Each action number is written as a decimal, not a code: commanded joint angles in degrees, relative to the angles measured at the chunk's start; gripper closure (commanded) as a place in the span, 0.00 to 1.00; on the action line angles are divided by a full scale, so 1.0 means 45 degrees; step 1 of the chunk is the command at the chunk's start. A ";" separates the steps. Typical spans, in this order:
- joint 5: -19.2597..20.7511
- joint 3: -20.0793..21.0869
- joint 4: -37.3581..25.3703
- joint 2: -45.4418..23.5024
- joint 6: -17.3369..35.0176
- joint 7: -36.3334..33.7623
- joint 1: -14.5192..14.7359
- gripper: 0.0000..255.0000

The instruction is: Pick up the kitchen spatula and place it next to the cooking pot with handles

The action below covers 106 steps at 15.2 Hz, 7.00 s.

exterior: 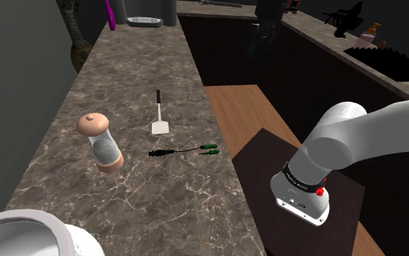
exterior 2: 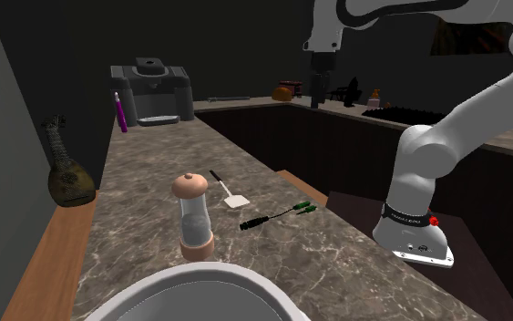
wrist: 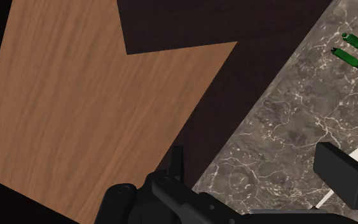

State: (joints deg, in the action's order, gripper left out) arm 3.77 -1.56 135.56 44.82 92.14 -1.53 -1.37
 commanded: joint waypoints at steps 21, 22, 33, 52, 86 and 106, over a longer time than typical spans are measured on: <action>-0.1124 0.4315 -0.1092 -0.7055 0.6174 -0.8660 -0.0287 0.00; -0.0976 0.4465 -0.1364 -0.7555 0.6395 -0.9126 -0.0317 0.00; 0.1094 0.4923 -0.4640 -1.2381 0.7681 -1.3336 0.0026 0.00; 0.1471 0.4800 -0.4282 -1.3031 0.8634 -1.3585 0.0085 1.00; 0.0377 0.5030 -0.7097 -1.1170 0.4131 -1.2674 -0.0087 1.00; 0.0119 0.5264 -0.9390 -1.0568 0.1259 -1.2869 0.0152 1.00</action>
State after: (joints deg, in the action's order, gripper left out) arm 4.67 21.81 92.31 -3.79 97.85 -58.82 -0.99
